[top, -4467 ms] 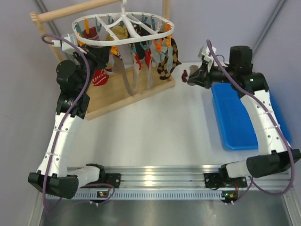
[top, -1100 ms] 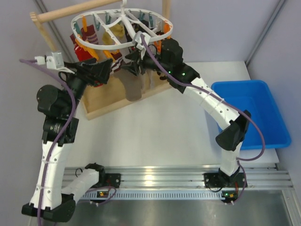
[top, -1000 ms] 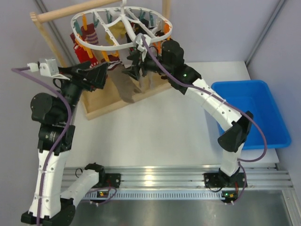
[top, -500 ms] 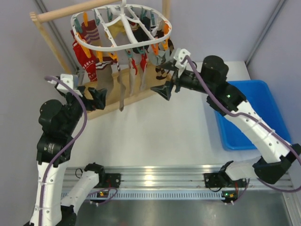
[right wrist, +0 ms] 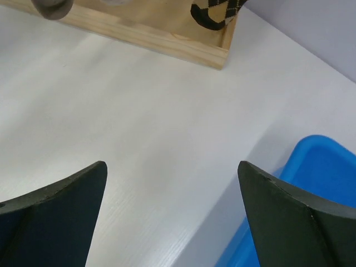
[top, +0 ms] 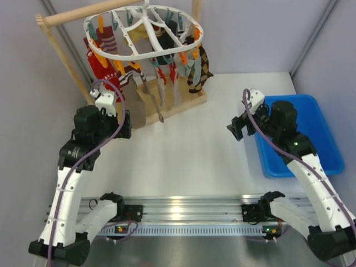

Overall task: Clip the socks to the hanger
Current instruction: Reset both arms

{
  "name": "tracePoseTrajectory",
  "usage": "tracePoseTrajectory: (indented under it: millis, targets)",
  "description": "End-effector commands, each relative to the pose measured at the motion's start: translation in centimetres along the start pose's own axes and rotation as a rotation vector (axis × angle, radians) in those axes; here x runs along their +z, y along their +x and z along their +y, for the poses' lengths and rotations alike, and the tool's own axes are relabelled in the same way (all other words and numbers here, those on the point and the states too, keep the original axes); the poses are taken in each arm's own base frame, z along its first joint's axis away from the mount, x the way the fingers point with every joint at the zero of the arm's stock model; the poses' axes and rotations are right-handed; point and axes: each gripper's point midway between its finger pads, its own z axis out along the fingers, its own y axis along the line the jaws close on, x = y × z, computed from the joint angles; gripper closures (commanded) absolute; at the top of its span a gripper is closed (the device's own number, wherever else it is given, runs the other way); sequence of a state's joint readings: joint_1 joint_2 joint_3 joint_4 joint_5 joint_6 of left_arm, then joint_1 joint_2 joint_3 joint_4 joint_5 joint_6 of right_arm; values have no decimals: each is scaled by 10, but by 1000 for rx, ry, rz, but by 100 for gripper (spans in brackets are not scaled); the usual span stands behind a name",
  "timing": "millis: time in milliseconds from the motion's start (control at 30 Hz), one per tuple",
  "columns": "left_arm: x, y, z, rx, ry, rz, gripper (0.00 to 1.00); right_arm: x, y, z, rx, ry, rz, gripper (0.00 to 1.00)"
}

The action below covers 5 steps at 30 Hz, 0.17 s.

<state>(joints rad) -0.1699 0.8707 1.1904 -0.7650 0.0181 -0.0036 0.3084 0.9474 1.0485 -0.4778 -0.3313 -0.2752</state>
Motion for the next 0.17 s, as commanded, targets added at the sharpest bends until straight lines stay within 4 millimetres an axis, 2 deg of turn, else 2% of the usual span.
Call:
tracePoseTrajectory:
  millis: [0, 133]
  targets:
    - [-5, -11, 10, 15, -48, -68, 2, -23, -10, -4, 23, 60, -79, 0]
    - [-11, -19, 9, 27, -41, -106, 2, -32, -11, -3, 67, 78, -117, 0]
